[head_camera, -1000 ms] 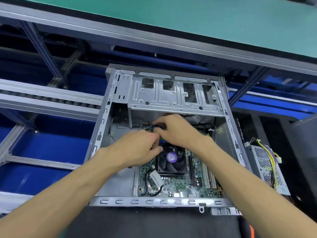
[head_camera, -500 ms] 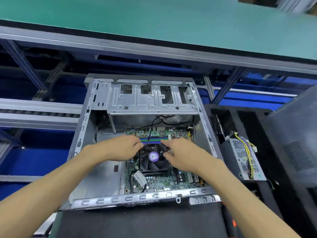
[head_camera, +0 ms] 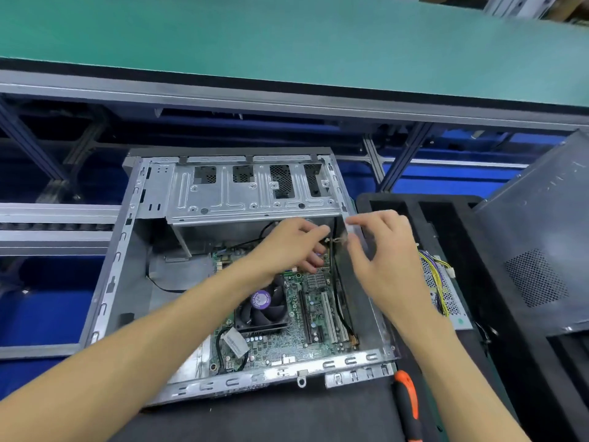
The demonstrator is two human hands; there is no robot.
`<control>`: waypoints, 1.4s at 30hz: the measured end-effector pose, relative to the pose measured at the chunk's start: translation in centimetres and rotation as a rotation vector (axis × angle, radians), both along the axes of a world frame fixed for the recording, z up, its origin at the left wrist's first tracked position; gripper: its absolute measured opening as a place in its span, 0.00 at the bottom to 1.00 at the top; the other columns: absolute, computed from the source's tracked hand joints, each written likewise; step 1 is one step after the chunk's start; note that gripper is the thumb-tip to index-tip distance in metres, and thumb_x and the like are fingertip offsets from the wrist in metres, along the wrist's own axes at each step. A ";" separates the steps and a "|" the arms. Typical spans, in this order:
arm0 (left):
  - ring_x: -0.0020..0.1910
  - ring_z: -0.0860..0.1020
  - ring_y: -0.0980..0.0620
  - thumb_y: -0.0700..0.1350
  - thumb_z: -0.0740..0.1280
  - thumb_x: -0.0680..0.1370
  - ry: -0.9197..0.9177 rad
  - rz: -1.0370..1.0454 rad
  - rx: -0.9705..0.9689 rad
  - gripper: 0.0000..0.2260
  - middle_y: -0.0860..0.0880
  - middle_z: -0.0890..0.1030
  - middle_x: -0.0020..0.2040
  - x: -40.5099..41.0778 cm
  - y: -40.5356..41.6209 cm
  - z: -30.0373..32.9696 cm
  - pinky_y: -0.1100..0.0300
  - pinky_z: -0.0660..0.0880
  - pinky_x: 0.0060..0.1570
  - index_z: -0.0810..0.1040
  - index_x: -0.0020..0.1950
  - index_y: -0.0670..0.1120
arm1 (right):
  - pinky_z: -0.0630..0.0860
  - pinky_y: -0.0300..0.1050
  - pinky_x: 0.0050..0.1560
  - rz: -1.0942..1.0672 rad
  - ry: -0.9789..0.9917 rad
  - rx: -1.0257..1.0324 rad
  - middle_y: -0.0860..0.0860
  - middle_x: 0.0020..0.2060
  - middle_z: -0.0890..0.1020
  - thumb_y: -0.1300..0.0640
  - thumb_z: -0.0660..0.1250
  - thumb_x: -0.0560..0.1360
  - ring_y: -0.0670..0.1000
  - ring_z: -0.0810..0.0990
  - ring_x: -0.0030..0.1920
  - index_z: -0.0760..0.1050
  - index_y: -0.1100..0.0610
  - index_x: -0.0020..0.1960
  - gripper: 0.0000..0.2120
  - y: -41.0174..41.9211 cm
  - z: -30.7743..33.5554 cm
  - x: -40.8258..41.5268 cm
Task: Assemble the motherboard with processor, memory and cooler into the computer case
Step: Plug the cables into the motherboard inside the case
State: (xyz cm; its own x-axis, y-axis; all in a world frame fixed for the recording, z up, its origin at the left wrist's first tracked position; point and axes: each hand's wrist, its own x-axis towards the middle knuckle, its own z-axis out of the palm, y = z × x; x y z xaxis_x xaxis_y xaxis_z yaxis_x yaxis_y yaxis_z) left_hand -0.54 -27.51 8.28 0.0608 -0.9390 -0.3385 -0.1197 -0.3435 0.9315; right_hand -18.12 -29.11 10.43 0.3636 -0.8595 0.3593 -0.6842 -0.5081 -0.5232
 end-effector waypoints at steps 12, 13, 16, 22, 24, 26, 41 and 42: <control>0.28 0.78 0.49 0.34 0.67 0.79 0.301 0.352 0.185 0.09 0.41 0.79 0.37 -2.7 -1.4 -2.7 0.57 0.79 0.30 0.75 0.59 0.36 | 0.76 0.47 0.60 -0.047 -0.238 0.391 0.44 0.60 0.77 0.54 0.63 0.83 0.41 0.76 0.59 0.67 0.46 0.72 0.18 -0.7 -2.7 0.0; 0.28 0.78 0.49 0.34 0.66 0.80 0.306 0.367 0.183 0.09 0.40 0.78 0.38 -2.8 -1.4 -2.7 0.57 0.79 0.29 0.75 0.59 0.36 | 0.76 0.48 0.60 -0.049 -0.238 0.393 0.44 0.60 0.77 0.55 0.63 0.83 0.41 0.76 0.59 0.67 0.46 0.72 0.18 -0.6 -2.6 0.0; 0.27 0.81 0.47 0.32 0.63 0.80 0.303 0.365 0.166 0.11 0.38 0.77 0.43 -3.3 -2.0 -2.6 0.51 0.82 0.30 0.72 0.61 0.39 | 0.76 0.49 0.61 -0.061 -0.244 0.390 0.44 0.60 0.77 0.56 0.63 0.82 0.41 0.76 0.59 0.68 0.47 0.71 0.18 -0.6 -2.6 0.0; 0.30 0.84 0.46 0.30 0.59 0.78 0.053 0.270 0.117 0.12 0.42 0.82 0.43 -4.1 -3.2 -2.6 0.56 0.79 0.26 0.75 0.57 0.42 | 0.76 0.52 0.62 -0.067 -0.250 0.407 0.46 0.61 0.77 0.56 0.63 0.82 0.44 0.76 0.61 0.68 0.48 0.72 0.19 -0.7 -2.6 0.2; 0.30 0.84 0.47 0.30 0.59 0.77 -0.010 0.255 0.101 0.11 0.45 0.82 0.42 -4.2 -3.2 -2.6 0.57 0.79 0.25 0.75 0.50 0.45 | 0.77 0.53 0.61 -0.066 -0.254 0.404 0.47 0.61 0.77 0.57 0.64 0.82 0.45 0.77 0.61 0.68 0.49 0.72 0.19 -0.7 -2.6 0.2; 0.30 0.84 0.48 0.29 0.59 0.77 -0.033 0.266 0.088 0.13 0.45 0.80 0.43 -4.1 -3.1 -2.7 0.55 0.80 0.26 0.72 0.45 0.48 | 0.77 0.52 0.60 -0.067 -0.266 0.408 0.46 0.60 0.77 0.57 0.64 0.82 0.44 0.77 0.59 0.68 0.48 0.71 0.19 -0.7 -2.6 0.1; 0.45 0.81 0.56 0.40 0.73 0.75 -0.147 0.308 0.030 0.07 0.51 0.84 0.46 -3.0 -3.1 -4.8 0.68 0.74 0.40 0.85 0.53 0.45 | 0.78 0.52 0.59 -0.069 -0.296 0.415 0.45 0.59 0.78 0.56 0.64 0.81 0.44 0.78 0.58 0.69 0.47 0.69 0.18 -0.7 -2.7 0.2; 0.46 0.80 0.56 0.41 0.74 0.74 -0.139 0.311 0.039 0.07 0.52 0.84 0.46 -2.9 -3.2 -4.8 0.68 0.72 0.41 0.85 0.52 0.46 | 0.78 0.52 0.58 -0.068 -0.295 0.415 0.45 0.59 0.78 0.56 0.64 0.81 0.44 0.78 0.58 0.69 0.47 0.70 0.18 -0.7 -2.7 0.2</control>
State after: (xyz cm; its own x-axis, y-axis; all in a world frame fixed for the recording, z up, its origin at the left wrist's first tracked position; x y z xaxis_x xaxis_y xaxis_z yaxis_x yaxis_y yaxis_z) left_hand -3.39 -30.67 3.52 0.3902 -0.8548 -0.3422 -0.1283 -0.4185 0.8991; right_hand -17.88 -29.82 7.75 0.2368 -0.9696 0.0614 -0.5011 -0.1760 -0.8473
